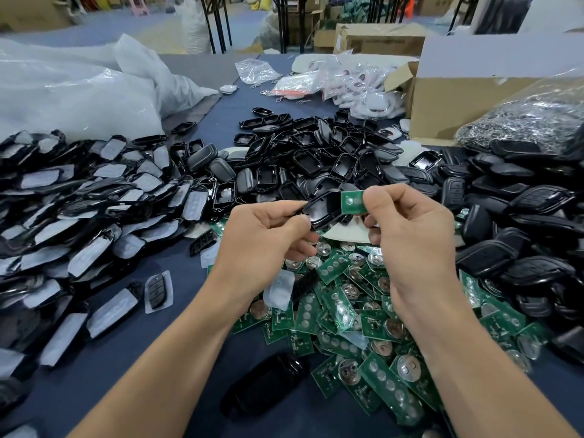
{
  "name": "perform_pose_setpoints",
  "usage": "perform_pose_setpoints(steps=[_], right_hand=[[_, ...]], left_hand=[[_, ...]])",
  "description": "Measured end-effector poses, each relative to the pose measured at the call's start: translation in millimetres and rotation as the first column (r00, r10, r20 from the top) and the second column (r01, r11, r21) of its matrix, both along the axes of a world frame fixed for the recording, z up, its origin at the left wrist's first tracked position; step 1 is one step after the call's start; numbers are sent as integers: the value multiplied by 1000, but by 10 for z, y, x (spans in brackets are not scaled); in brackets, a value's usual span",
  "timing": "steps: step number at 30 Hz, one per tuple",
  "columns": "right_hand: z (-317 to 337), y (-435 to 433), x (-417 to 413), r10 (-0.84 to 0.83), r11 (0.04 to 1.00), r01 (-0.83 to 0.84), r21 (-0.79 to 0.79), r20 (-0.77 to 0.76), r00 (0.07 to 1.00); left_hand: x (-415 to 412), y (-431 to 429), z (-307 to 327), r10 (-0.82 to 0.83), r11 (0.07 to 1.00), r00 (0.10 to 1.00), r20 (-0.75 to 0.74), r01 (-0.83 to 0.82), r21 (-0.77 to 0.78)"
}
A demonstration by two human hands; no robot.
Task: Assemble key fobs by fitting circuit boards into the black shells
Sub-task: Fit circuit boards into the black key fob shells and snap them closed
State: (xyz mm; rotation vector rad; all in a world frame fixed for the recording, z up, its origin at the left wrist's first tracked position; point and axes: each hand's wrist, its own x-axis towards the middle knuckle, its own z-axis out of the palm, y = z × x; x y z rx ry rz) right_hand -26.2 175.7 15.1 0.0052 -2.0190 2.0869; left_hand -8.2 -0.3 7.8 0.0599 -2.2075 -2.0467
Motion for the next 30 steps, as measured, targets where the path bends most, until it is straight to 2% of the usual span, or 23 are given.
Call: perform_pose_setpoints(steps=[5,9,15,30], right_hand=[[-27,-10,26,4,986,15,167,-113,994],[-41,-54,56,67,981,-42,190,-124,990],[-49,-79,80,108,949,-68,309,-113,988],[-50,-125,133,17,875,90,476,-215,977]], left_hand=[[8,-4,18,1,1000,1000,1,-1,12],[6,-6,35,6,1000,1000,-10,-6,-1],[25,-15,47,-6,1000,1000,-13,5,-13],[36,-31,69,4,991,1000,3,-3,-133]])
